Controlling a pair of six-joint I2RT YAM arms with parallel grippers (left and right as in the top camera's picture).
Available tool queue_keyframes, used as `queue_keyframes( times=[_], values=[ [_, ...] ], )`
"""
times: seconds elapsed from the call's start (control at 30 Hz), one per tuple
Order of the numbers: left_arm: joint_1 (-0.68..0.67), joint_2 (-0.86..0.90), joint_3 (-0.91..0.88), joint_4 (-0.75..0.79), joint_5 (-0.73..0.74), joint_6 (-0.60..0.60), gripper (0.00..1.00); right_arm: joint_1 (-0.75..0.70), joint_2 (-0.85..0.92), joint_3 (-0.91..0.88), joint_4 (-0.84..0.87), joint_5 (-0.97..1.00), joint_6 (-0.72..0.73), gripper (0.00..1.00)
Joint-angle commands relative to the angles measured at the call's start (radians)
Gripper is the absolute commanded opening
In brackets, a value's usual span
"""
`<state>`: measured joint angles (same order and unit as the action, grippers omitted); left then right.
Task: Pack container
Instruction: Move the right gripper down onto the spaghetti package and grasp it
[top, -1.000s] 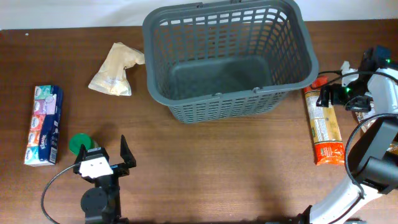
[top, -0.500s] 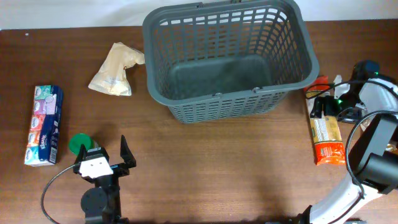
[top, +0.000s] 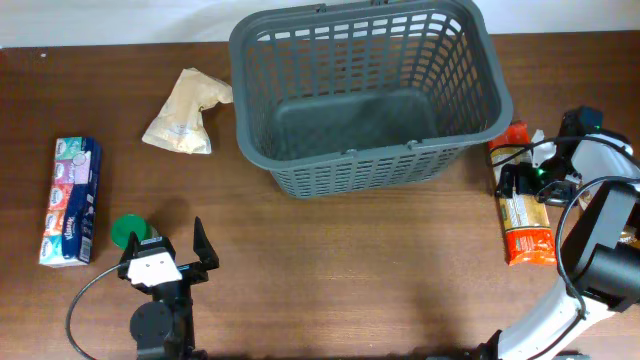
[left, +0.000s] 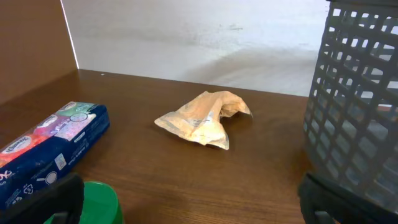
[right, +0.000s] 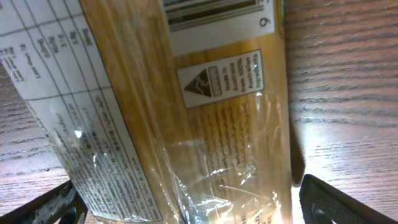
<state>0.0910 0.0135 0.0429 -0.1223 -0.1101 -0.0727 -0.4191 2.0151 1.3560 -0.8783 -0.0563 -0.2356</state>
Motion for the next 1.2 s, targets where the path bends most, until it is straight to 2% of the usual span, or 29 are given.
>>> queue_keyframes(
  times=[0.0, 0.6, 0.67, 0.7, 0.73, 0.8, 0.83, 1.17],
  values=[
    [0.004, -0.008, -0.010, 0.003, -0.011, -0.010, 0.99, -0.001, 0.007, -0.004, 0.008, -0.006, 0.008, 0.99],
    [0.004, -0.008, -0.010, 0.003, -0.011, -0.010, 0.99, 0.000, 0.008, -0.008, 0.038, -0.006, 0.005, 1.00],
    [0.004, -0.008, -0.010, 0.003, -0.011, -0.010, 0.99, 0.000, 0.008, -0.018, 0.045, -0.006, 0.002, 0.86],
    [0.004, -0.008, -0.010, 0.003, -0.011, -0.010, 0.99, 0.000, 0.008, -0.026, 0.048, -0.006, -0.008, 0.68],
    [0.004, -0.008, -0.010, 0.003, -0.011, -0.010, 0.99, 0.000, 0.008, -0.033, 0.051, -0.006, -0.014, 0.39],
    [0.004, -0.008, -0.010, 0.003, -0.011, -0.010, 0.99, 0.000, 0.008, -0.049, 0.061, -0.006, -0.014, 0.08],
    [0.004, -0.008, -0.010, 0.003, -0.011, -0.010, 0.99, 0.000, 0.008, -0.058, 0.069, -0.006, -0.014, 0.04],
    [0.004, -0.008, -0.010, 0.003, -0.011, -0.010, 0.99, 0.000, 0.007, -0.083, 0.096, -0.025, 0.006, 0.04]
  ],
)
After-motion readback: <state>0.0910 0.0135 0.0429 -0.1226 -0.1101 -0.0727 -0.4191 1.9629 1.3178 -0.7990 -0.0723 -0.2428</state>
